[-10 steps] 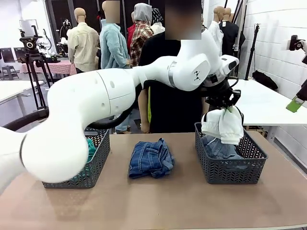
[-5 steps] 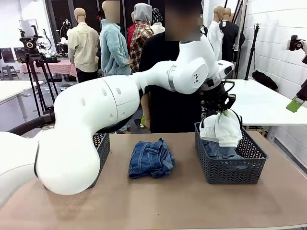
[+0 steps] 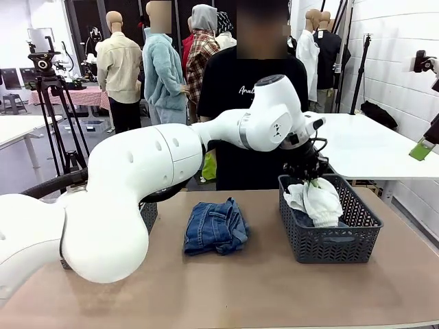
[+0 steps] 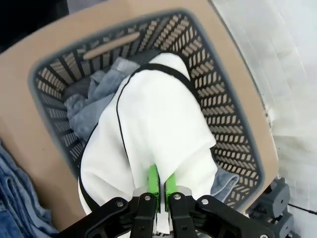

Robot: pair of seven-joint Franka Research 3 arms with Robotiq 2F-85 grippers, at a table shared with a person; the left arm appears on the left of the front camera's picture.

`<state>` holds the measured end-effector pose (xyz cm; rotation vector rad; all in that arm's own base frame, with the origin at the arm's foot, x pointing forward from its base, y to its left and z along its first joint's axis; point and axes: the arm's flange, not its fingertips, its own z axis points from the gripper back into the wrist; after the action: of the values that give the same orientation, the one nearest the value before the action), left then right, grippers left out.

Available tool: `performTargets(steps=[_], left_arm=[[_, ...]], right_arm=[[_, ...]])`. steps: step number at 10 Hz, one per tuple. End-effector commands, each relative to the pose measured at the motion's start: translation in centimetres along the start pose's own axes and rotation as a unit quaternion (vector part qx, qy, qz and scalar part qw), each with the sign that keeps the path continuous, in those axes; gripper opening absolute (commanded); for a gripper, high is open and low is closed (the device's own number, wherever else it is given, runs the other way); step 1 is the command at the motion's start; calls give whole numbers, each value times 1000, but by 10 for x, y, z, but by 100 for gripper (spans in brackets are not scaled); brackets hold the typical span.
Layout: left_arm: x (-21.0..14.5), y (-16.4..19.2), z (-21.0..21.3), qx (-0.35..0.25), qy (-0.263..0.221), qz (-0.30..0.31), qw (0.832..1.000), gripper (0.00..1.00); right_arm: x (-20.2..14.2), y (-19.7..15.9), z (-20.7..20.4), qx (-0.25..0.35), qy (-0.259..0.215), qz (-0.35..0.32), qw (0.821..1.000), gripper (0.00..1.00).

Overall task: Sort the tops and bottoms.
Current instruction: Sort the clothes according to human instructions.

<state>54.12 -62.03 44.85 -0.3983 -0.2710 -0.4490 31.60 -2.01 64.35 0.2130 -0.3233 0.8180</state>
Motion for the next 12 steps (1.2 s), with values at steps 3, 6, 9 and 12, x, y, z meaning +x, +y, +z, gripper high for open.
performTargets(steps=[3,6,9,12], left_arm=[[43,-12,-32,19,47,-27,998,0],[42,-20,-32,16,53,-37,998,17],[42,-34,-16,24,29,-53,998,75],[41,-51,9,17,-2,-71,997,100]], right_arm=[[3,-2,0,-6,3,-4,1000,100],[3,-2,0,-6,3,-4,1000,100],[3,-2,0,-6,3,-4,1000,100],[3,-2,0,-6,3,-4,1000,100]])
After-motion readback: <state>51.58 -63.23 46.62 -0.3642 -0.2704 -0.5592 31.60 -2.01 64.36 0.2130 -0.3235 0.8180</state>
